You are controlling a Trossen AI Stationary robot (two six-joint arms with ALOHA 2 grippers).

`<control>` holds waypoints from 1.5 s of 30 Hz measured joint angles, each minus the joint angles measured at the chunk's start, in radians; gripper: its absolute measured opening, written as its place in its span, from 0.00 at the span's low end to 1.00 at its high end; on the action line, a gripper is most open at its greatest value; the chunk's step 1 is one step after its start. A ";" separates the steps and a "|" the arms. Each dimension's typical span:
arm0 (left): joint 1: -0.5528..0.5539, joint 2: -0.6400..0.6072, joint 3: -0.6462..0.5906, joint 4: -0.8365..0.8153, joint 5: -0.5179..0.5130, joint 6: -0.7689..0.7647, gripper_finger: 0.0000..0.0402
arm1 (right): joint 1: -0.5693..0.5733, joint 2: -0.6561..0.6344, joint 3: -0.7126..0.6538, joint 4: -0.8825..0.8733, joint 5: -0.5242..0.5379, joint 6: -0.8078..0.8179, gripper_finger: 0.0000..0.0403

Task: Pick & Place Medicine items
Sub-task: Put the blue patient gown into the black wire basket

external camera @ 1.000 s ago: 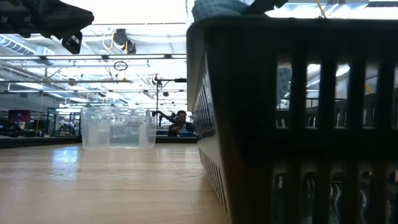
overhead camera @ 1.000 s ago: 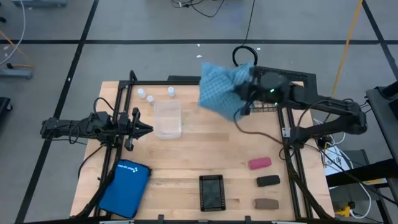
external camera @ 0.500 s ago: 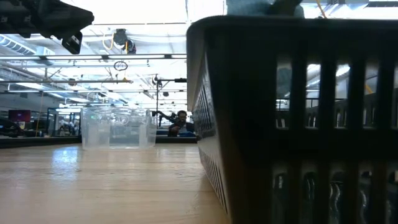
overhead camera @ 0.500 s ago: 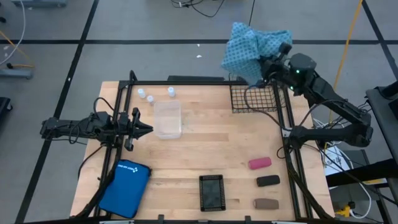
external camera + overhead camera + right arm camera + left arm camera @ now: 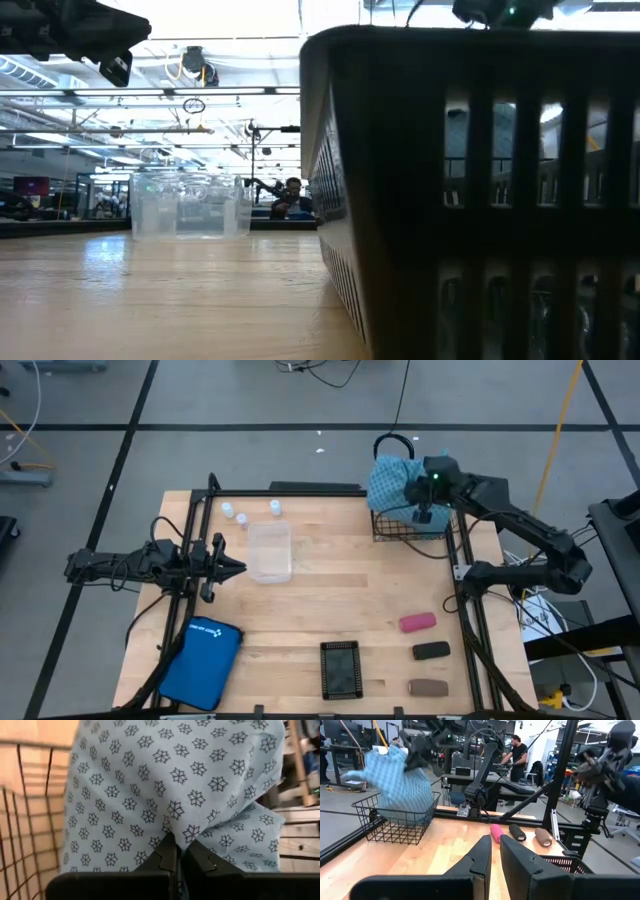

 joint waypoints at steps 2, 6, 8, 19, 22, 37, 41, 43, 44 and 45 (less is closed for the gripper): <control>0.000 0.000 0.000 0.000 0.000 0.000 0.12 | 0.001 0.001 -0.034 0.000 -0.022 0.016 0.00; 0.000 0.000 0.000 0.000 0.000 0.001 0.12 | 0.001 0.000 -0.084 -0.004 -0.104 0.083 0.00; 0.000 0.000 0.000 0.000 0.000 0.001 0.12 | 0.001 0.000 -0.104 -0.009 -0.128 0.103 0.00; 0.000 0.000 0.000 0.000 0.000 0.001 0.12 | -0.002 0.000 -0.135 -0.162 -0.101 0.134 0.00; 0.000 0.000 0.000 0.000 0.000 0.001 0.12 | -0.011 0.005 -0.135 -0.176 -0.117 0.146 0.00; 0.000 0.000 0.000 0.000 0.000 -0.002 0.12 | -0.051 0.231 -0.137 -0.060 -0.125 0.337 0.29; 0.000 0.000 0.000 0.000 0.000 -0.002 0.12 | -0.040 0.227 -0.137 -0.044 -0.072 0.359 0.43; 0.000 0.000 0.000 0.000 0.000 -0.001 0.12 | -0.033 0.195 -0.137 -0.041 -0.053 0.360 0.48; 0.000 0.000 0.000 0.000 0.000 0.001 0.12 | -0.029 0.173 -0.137 -0.034 -0.047 0.364 0.50; 0.000 0.000 0.000 0.000 0.000 0.001 0.12 | -0.028 0.150 -0.137 -0.027 -0.046 0.366 0.51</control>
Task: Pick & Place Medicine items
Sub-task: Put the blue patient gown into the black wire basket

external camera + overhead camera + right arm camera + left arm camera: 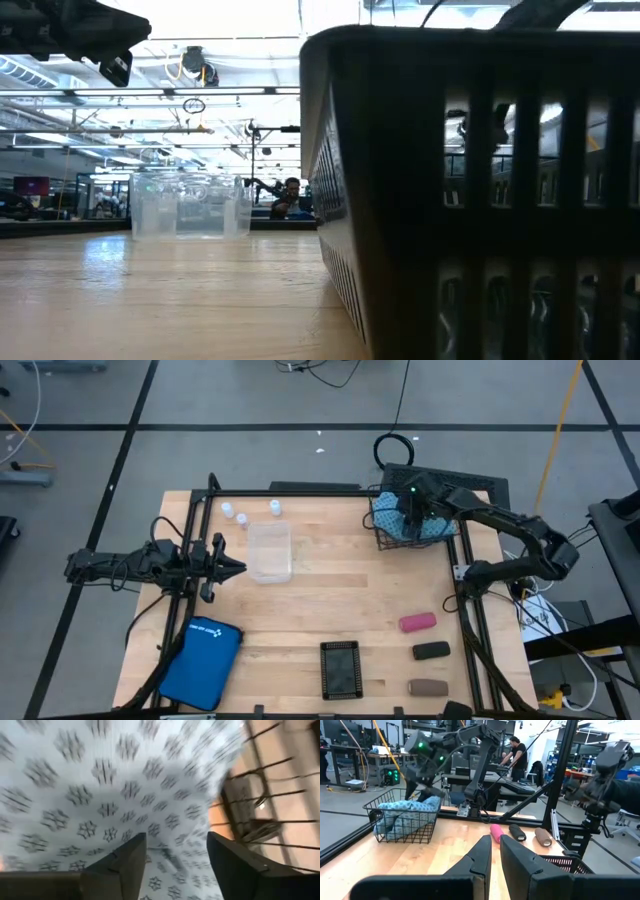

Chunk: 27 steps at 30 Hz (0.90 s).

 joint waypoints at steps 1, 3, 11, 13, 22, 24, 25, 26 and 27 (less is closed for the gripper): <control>0.000 0.000 0.000 0.000 0.000 0.000 0.12 | 0.001 -0.025 0.000 0.006 -0.002 0.003 0.53; 0.000 0.000 0.000 0.000 0.000 0.001 0.12 | 0.005 -0.080 0.000 0.021 -0.002 0.025 0.55; 0.000 0.000 0.000 0.000 0.000 0.002 0.12 | -0.006 -0.200 0.001 -0.206 -0.052 0.072 0.54; 0.000 0.000 0.000 0.000 0.000 0.002 0.12 | -0.031 -0.187 0.001 -0.303 -0.056 0.086 0.51; 0.000 0.000 0.000 0.000 -0.045 0.002 0.12 | -0.081 -0.028 0.001 -0.332 -0.054 0.124 0.40; 0.000 0.000 0.000 0.000 -0.045 0.002 0.12 | -0.088 0.027 0.001 -0.301 -0.053 0.124 0.38; 0.000 0.000 0.000 0.000 -0.045 0.002 0.12 | -0.091 0.055 0.001 -0.286 -0.052 0.124 0.37; 0.000 0.000 0.000 0.000 -0.045 0.002 0.12 | -0.095 0.088 0.001 -0.269 -0.053 0.127 0.36; 0.000 0.000 0.000 0.000 -0.045 0.002 0.12 | -0.096 0.118 0.005 -0.268 -0.060 0.134 0.36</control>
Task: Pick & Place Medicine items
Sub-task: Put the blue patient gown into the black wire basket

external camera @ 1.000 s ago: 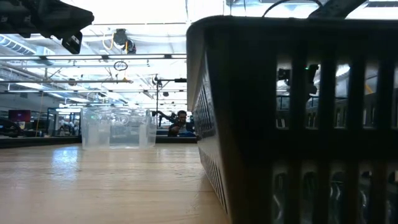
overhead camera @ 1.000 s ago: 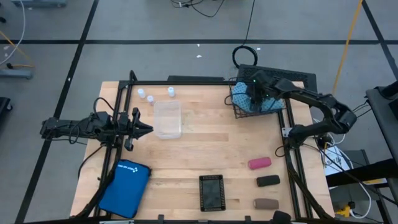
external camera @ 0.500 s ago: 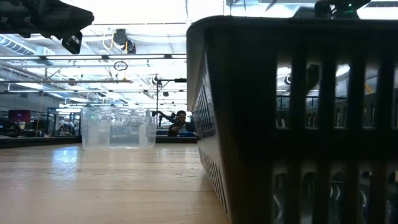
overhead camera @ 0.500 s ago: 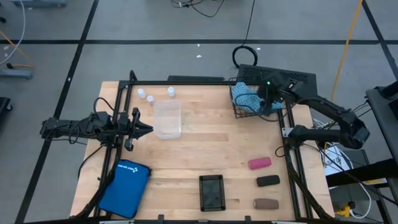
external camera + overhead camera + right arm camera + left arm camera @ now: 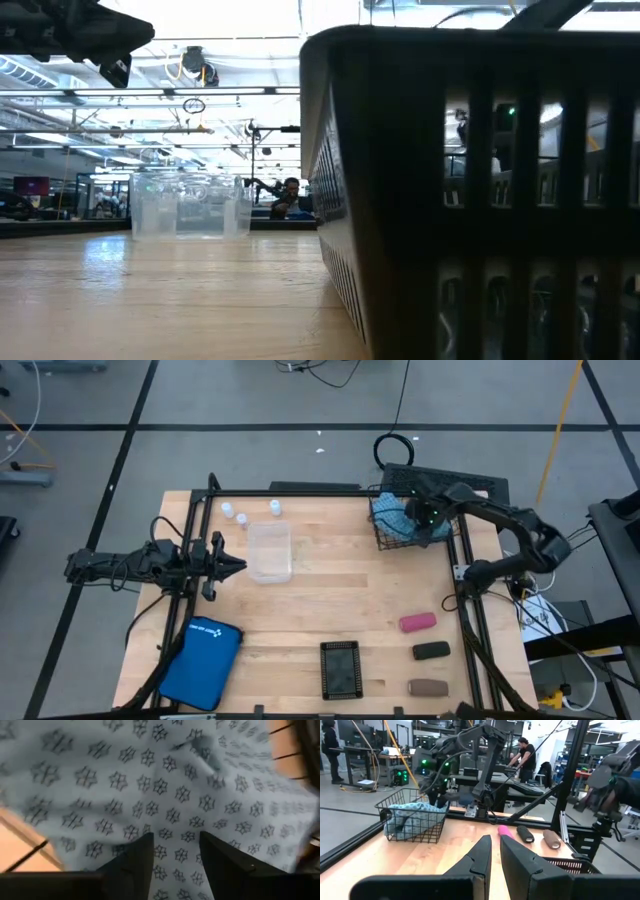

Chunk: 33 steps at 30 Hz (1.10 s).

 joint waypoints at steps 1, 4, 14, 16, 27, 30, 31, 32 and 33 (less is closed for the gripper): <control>0.000 0.000 0.000 0.000 0.000 0.000 0.12 | 0.000 0.028 0.001 0.019 0.000 0.010 0.35; 0.000 0.000 0.000 0.000 0.001 0.000 0.12 | -0.003 0.107 0.003 0.054 -0.052 0.010 0.33; 0.001 0.000 0.000 -0.023 0.001 -0.001 0.12 | 0.005 0.041 -0.005 0.105 0.026 0.005 0.30; 0.001 0.000 0.000 -0.023 0.001 -0.001 0.12 | 0.004 -0.009 -0.005 0.130 0.059 0.001 0.29; 0.001 0.000 0.000 -0.023 0.001 -0.007 0.12 | 0.009 -0.192 -0.004 0.347 -0.154 0.093 0.25; 0.001 0.000 0.000 -0.023 0.001 -0.007 0.12 | 0.029 -0.143 0.011 0.379 -0.178 0.108 0.23; 0.001 0.000 0.000 -0.023 0.001 -0.009 0.12 | 0.034 -0.118 0.023 0.381 -0.178 0.109 0.22; 0.001 0.000 0.000 -0.022 0.001 -0.011 0.12 | 0.038 -0.090 0.035 0.380 -0.178 0.107 0.22; 0.001 0.000 0.000 -0.022 0.001 -0.017 0.12 | 0.041 -0.062 0.048 0.378 -0.178 0.104 0.21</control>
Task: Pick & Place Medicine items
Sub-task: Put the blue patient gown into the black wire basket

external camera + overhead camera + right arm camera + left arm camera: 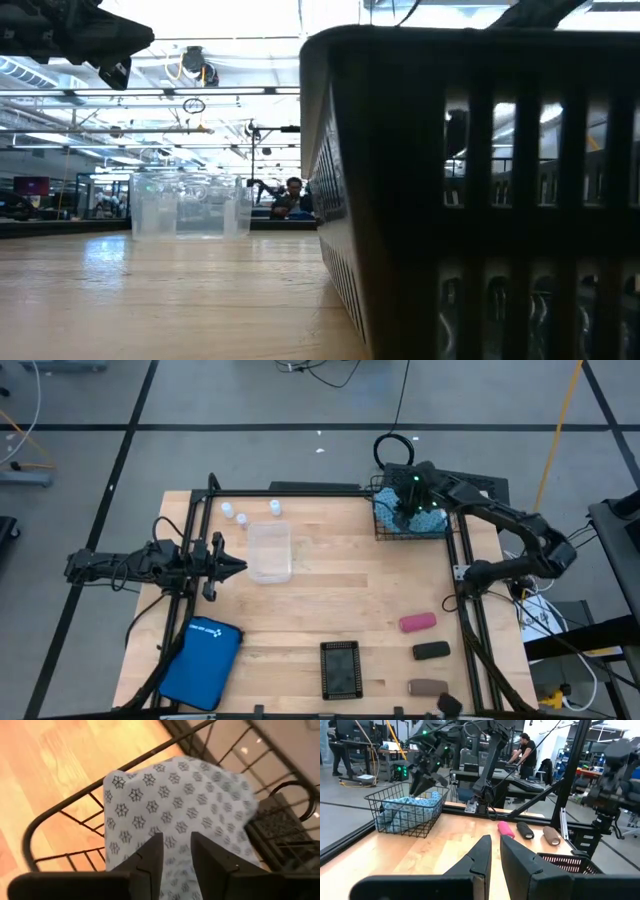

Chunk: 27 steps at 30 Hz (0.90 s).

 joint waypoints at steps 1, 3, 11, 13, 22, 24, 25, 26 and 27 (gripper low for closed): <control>0.000 0.000 0.000 0.000 0.000 -0.005 0.12 | 0.002 0.032 0.013 0.002 0.000 -0.002 0.20; 0.000 0.000 0.000 0.000 0.000 -0.009 0.12 | 0.001 0.098 0.034 0.000 0.000 -0.002 0.19; 0.000 0.000 0.000 0.000 0.000 -0.010 0.12 | -0.002 0.300 0.052 -0.060 -0.023 0.007 0.15; 0.000 0.000 0.000 0.000 0.000 -0.011 0.12 | -0.001 0.325 0.049 -0.053 -0.006 -0.009 0.14; 0.000 0.000 0.000 0.000 0.000 -0.011 0.12 | 0.001 0.236 0.073 -0.046 0.049 -0.021 0.13; 0.000 0.000 0.000 0.000 0.000 -0.011 0.12 | 0.001 0.186 0.083 -0.038 0.074 -0.031 0.13; 0.000 0.000 0.000 0.000 0.000 -0.011 0.12 | 0.002 0.159 0.087 -0.041 0.085 -0.040 0.13; 0.000 0.000 0.000 0.000 0.000 -0.010 0.12 | 0.002 0.130 0.089 -0.047 0.089 -0.043 0.13; 0.000 0.000 0.000 0.000 0.000 -0.010 0.12 | 0.002 0.100 0.090 -0.055 0.088 -0.043 0.13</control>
